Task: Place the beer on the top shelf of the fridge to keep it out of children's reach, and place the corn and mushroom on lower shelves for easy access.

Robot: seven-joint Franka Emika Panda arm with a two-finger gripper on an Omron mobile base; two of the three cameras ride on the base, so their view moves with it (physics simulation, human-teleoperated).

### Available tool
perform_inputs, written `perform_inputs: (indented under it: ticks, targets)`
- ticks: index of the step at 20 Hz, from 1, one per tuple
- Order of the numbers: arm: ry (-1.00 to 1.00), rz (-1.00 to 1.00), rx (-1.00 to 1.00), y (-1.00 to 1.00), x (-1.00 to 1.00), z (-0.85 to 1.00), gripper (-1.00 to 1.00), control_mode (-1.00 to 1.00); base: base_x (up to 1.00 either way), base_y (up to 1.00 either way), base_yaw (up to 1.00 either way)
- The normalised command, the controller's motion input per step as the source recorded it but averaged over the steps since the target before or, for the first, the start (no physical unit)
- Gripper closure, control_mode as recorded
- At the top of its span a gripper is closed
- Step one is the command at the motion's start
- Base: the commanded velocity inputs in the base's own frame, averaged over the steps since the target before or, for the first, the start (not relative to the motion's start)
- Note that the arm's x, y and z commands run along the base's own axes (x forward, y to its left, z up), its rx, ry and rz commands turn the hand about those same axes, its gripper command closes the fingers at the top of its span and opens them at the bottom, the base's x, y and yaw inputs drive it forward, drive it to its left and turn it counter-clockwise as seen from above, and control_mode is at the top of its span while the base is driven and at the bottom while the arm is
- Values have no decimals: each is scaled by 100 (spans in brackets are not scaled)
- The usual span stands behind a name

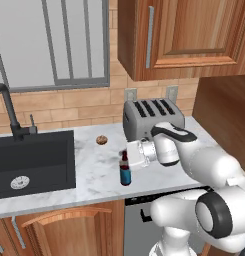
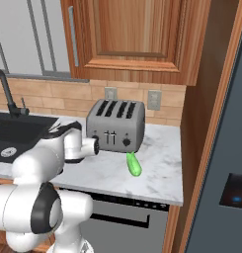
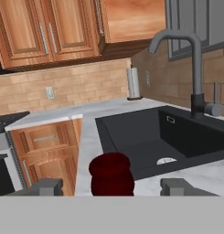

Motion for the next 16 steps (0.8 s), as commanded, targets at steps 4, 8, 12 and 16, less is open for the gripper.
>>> perform_inputs:
  ticks: [4,8,12,16]
  targets:
    - [0,0,0,2,0,0,100,-100,0,0,0]
    - [0,0,0,0,0,0,100,-100,0,0,0]
    - [0,0,0,0,0,5,100,-100,0,0,0]
    - [0,0,0,0,-3,55,100,-100,0,0,0]
